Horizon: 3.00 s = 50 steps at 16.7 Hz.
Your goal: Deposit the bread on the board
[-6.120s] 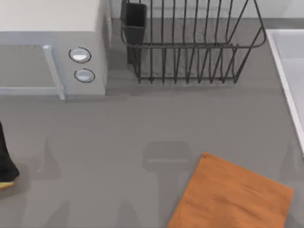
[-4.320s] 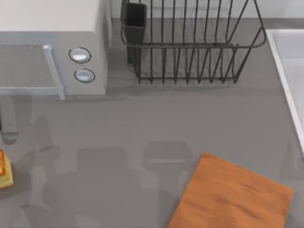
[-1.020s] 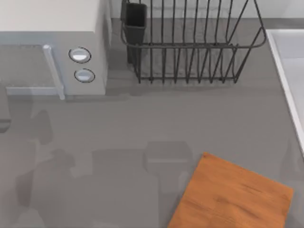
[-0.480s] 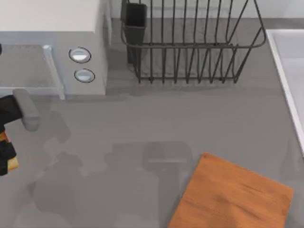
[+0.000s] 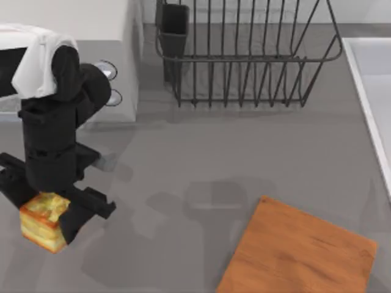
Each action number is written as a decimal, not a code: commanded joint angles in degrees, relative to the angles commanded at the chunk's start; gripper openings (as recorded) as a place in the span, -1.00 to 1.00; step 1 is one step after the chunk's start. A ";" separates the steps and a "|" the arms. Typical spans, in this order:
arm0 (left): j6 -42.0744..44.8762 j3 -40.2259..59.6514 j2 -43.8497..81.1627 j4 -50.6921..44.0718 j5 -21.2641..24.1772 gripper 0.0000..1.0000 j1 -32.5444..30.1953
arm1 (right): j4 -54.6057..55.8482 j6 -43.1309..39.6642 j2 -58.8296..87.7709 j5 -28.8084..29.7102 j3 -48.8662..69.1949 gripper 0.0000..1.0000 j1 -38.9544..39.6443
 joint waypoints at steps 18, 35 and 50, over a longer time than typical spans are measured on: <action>-120.29 27.67 21.22 -4.89 0.72 -1.00 -37.27 | 0.00 0.00 0.00 0.00 0.00 1.00 0.00; -161.73 44.86 26.99 2.56 2.31 -1.00 -44.11 | 0.00 0.00 0.00 0.00 0.00 1.00 0.00; -161.64 38.08 28.07 10.99 2.42 -1.00 -44.12 | 0.00 0.00 0.00 0.00 0.00 1.00 0.00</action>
